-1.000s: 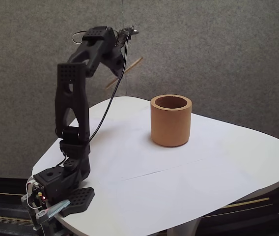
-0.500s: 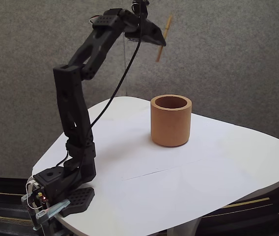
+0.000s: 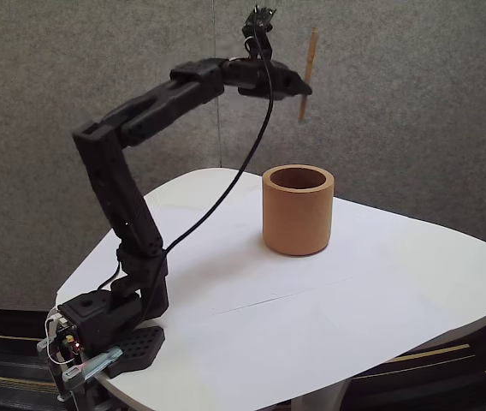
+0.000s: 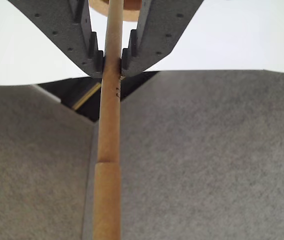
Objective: Grab the pen and put it in the pen holder.
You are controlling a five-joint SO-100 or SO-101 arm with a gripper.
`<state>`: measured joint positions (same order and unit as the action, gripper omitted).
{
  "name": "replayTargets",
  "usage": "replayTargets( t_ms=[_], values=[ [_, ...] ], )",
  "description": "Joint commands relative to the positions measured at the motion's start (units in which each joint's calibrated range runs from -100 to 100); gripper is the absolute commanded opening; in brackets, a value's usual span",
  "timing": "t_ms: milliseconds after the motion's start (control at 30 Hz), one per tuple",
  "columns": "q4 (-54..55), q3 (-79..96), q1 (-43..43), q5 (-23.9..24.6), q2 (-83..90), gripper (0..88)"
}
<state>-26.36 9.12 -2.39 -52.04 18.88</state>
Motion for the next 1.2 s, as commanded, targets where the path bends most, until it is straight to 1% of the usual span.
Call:
replayTargets(
  t_ms=[0, 167, 500, 667, 800, 967, 1167],
  values=[
    [12.1, 16.1, 0.6, -0.3, 7.2, 0.6],
    [25.3, 30.0, 0.7, -0.3, 8.9, 0.5],
    [40.8, 46.9, 1.3, 0.0, 8.9, 0.5],
    [45.5, 52.5, 1.3, 0.1, 8.5, 0.5],
    [48.0, 53.6, 1.3, 0.1, 8.2, 0.5],
    [49.8, 52.5, 1.2, 0.1, 8.0, 0.5],
    [49.3, 52.2, 1.0, 0.1, 6.3, 0.4]
  ],
)
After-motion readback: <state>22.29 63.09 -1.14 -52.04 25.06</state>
